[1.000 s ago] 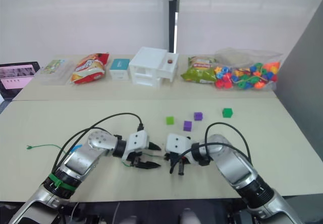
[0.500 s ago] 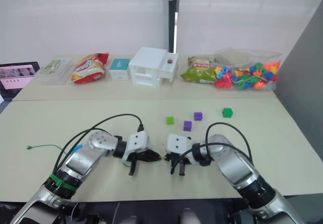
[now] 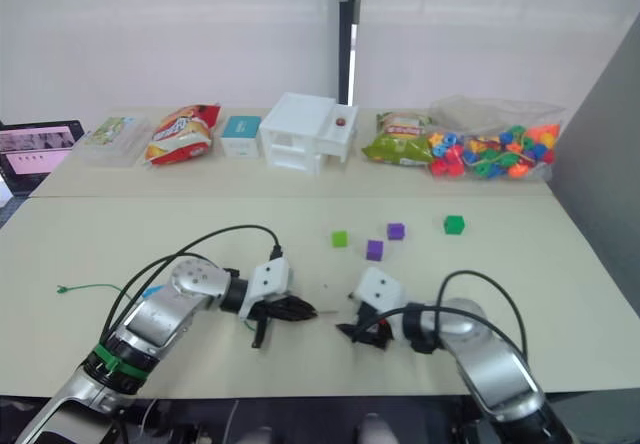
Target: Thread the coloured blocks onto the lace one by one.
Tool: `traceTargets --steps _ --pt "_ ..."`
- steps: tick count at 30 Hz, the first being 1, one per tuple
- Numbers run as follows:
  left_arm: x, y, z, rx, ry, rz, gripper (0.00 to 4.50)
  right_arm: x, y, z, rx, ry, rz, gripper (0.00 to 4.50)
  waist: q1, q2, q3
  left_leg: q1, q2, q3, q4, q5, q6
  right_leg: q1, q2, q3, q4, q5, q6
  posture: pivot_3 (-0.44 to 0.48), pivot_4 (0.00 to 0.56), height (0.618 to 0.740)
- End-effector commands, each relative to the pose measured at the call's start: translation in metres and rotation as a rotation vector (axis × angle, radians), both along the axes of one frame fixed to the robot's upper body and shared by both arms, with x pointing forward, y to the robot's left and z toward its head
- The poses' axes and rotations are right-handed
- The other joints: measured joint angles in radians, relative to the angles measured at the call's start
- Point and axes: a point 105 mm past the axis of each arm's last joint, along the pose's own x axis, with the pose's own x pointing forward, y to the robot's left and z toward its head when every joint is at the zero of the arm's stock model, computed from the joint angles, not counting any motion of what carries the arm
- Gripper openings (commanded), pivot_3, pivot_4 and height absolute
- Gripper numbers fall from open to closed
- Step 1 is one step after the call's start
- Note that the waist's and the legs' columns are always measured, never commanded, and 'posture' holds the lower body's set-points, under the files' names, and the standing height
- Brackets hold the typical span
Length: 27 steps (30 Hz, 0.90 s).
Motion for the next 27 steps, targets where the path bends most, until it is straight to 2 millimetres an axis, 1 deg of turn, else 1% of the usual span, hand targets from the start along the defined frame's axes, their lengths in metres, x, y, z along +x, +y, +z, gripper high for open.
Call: traceTargets --steps 1,3,4,5,7,9,10,14,18,24,27 --pt "-0.002 -0.002 0.009 -0.02 -0.025 -0.016 0.0 0.012 -0.038 0.014 0.066 -0.111 -0.353 4.47 -0.002 0.0 0.0 0.0 0.0 0.0 0.0 0.0 0.0 0.0 0.0 0.0 0.0 0.0 0.0 0.0 0.15 0.74" --pt "-0.003 -0.002 0.008 -0.022 -0.022 -0.015 0.0 0.019 -0.065 0.011 0.103 -0.143 -0.594 4.47 -0.004 0.0 0.0 0.001 0.0 0.0 0.0 0.0 0.0 0.0 0.0 0.0 0.0 0.0 0.0 0.0 0.15 0.74" --pt "-0.003 -0.004 0.008 -0.023 -0.021 -0.016 0.0 0.023 -0.074 0.009 0.121 -0.157 -0.688 4.47 -0.005 0.0 0.0 0.001 0.0 0.0 0.0 0.0 0.0 0.0 0.0 0.0 0.0 0.0 0.0 0.0 0.15 0.74" --pt "-0.004 -0.004 0.008 -0.025 -0.018 -0.018 0.0 0.029 -0.077 0.008 0.151 -0.169 -0.743 4.47 -0.007 0.0 0.0 0.001 0.0 0.001 0.0 0.0 -0.001 0.0 0.0 0.001 0.0 0.0 0.0 0.0 0.15 0.74" --pt "-0.004 -0.006 0.008 -0.027 -0.016 -0.02 0.0 0.039 -0.078 0.008 0.184 -0.184 -0.792 4.47 -0.013 0.0 0.0 0.001 0.0 0.001 -0.001 0.001 -0.002 0.0 0.0 0.001 0.0 0.0 0.0 0.0 0.15 0.74" --pt "-0.004 -0.007 0.007 -0.027 -0.016 -0.021 0.0 0.053 -0.084 0.003 0.181 -0.177 -0.853 4.47 -0.015 0.001 0.0 0.002 0.0 0.002 -0.001 0.001 -0.002 0.0 0.0 0.001 0.0 0.0 0.0 0.0 0.15 0.74" --pt "-0.005 -0.008 0.007 -0.027 -0.016 -0.022 0.0 0.057 -0.086 0.001 0.18 -0.173 -0.874 4.47 -0.014 0.001 0.0 0.002 0.0 0.002 -0.001 0.001 -0.002 0.0 0.001 0.001 0.0 0.0 0.0 0.0 0.15 0.74" --pt "-0.005 -0.008 0.005 -0.031 -0.02 -0.016 0.0 0.088 -0.103 0.008 0.213 -0.223 -0.952 4.47 -0.013 0.001 0.0 0.001 0.0 0.002 -0.002 0.001 -0.002 0.0 0.0 0.001 0.0 0.0 0.0 0.0 0.15 0.74" --pt "-0.006 -0.008 0.005 -0.039 -0.023 -0.001 0.0 0.121 -0.129 0.018 0.233 -0.264 -1.013 4.47 -0.013 0.001 0.0 0.001 0.0 0.002 -0.002 0.001 -0.002 -0.001 0.0 0.002 0.0 0.0 0.0 0.0 0.15 0.74" --pt "-0.009 -0.005 0.003 -0.04 -0.022 0.014 0.0 0.153 -0.134 0.023 0.252 -0.279 -0.98 4.47 -0.018 0.002 0.0 0.002 0.0 0.002 -0.003 0.001 -0.002 -0.001 0.0 0.002 0.0 0.0 0.0 0.0 0.15 0.74" --pt "-0.009 -0.004 0.002 -0.038 -0.022 0.021 0.0 0.165 -0.144 0.025 0.268 -0.281 -1.02 4.47 -0.027 0.002 0.0 0.001 0.0 0.003 -0.003 0.001 -0.002 -0.001 0.0 0.003 0.0 0.0 0.0 0.0 0.15 0.74"
